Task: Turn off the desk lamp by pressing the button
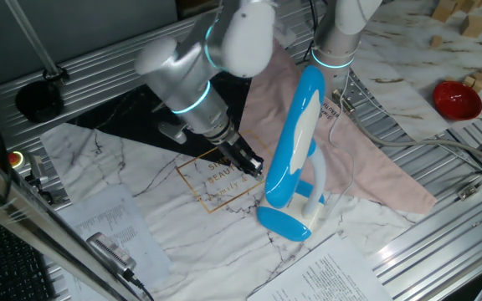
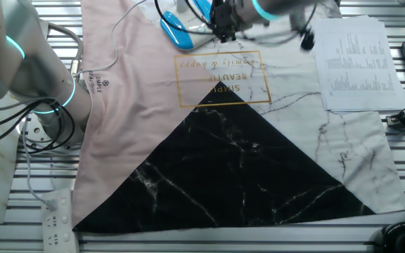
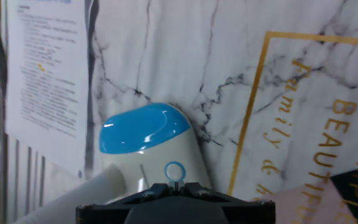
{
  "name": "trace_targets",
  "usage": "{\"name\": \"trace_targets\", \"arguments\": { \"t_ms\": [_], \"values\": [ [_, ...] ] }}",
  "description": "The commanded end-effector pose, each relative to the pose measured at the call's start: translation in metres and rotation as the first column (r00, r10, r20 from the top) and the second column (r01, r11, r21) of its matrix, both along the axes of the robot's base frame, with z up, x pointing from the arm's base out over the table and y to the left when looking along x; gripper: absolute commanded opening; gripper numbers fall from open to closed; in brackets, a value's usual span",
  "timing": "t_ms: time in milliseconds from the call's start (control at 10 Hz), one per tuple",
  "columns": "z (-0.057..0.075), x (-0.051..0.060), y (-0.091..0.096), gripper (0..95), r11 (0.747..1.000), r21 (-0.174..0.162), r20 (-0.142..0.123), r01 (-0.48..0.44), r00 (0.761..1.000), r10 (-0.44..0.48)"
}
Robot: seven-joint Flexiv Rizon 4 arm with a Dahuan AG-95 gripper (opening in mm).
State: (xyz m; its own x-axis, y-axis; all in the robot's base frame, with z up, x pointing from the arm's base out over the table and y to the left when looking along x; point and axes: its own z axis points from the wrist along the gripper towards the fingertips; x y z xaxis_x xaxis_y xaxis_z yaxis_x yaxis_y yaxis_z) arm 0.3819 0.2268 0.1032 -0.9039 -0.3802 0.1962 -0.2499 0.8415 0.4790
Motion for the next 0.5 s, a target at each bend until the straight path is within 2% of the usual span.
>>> {"name": "trace_targets", "arguments": {
  "t_ms": [100,200,300,500],
  "values": [
    [0.0159,0.0074,-0.0147,0.0,0.973,-0.181,0.131,-0.141,0.977,0.166],
    [0.0171,0.0086,-0.0151,0.0,0.972,-0.181,0.132,-0.149,0.976,0.174],
    [0.0169,0.0087,-0.0149,0.0,0.972,-0.194,0.123,-0.135,0.979,0.161],
    [0.0175,0.0107,-0.0145,0.0,0.975,-0.207,0.113,-0.084,0.988,0.109]
  ]
}}
